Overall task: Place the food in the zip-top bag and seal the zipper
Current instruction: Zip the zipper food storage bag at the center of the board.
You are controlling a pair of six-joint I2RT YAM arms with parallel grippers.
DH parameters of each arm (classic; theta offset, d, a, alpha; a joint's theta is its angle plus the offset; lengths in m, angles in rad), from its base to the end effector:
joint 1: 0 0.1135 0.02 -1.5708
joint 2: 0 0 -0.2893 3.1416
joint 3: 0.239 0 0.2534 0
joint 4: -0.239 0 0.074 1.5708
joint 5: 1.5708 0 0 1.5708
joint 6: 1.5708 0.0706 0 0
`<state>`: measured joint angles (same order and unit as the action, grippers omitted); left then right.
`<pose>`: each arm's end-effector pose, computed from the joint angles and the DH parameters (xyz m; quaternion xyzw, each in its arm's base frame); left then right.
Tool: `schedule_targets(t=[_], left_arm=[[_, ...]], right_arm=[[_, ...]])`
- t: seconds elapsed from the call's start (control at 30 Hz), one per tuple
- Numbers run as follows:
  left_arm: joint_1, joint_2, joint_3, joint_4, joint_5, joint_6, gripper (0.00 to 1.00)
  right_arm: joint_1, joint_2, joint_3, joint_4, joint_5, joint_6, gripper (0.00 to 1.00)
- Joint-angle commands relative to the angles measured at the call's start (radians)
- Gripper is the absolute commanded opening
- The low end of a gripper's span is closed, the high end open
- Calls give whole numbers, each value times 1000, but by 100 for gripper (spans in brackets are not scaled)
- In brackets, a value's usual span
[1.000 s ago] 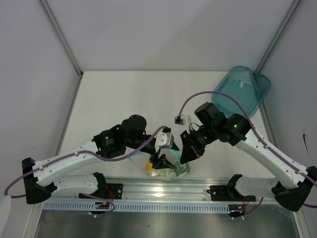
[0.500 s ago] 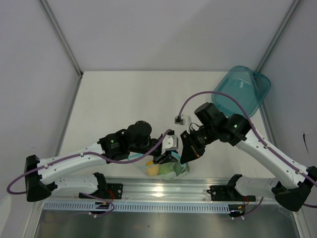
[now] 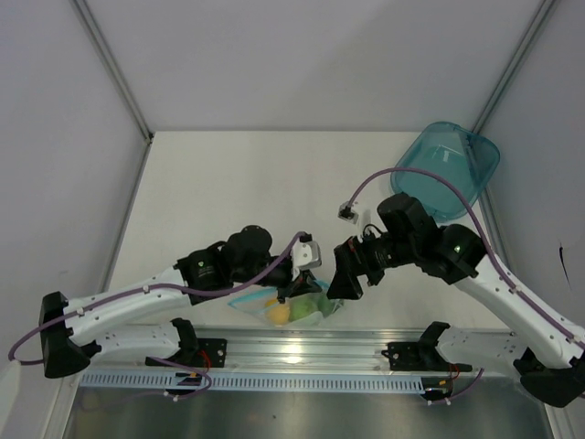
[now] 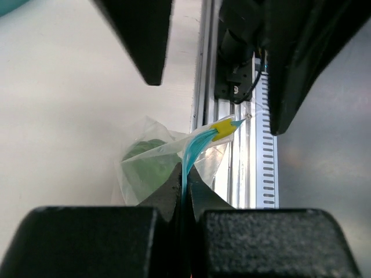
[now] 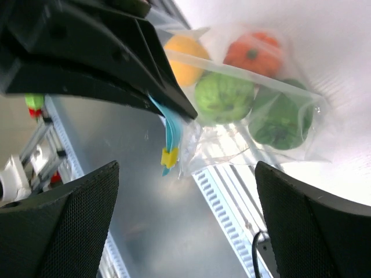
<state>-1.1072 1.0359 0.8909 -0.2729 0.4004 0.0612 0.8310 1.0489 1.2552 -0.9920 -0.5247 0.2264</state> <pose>0.0880 -0.2376 0.3298 0.5436 0.6256 -0.4112 0.3795 0.1087 0.1715 0.3779 -0.3604 0.8223 0.3933 0.1981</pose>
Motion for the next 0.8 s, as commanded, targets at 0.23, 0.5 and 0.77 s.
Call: schedule_targets(t=[0.23,0.5,0.77], left_arm=[[118,-27,135,-100,71,-276,1],[165,41,246,-141,170,-406,0],[219,66,194,-100,301,-472,1]], right_arm=[[66,-171,-250,435,231,168,99],[91,-204,-359,624,325,74,96],[100,-250,-474,812,290,45,65]])
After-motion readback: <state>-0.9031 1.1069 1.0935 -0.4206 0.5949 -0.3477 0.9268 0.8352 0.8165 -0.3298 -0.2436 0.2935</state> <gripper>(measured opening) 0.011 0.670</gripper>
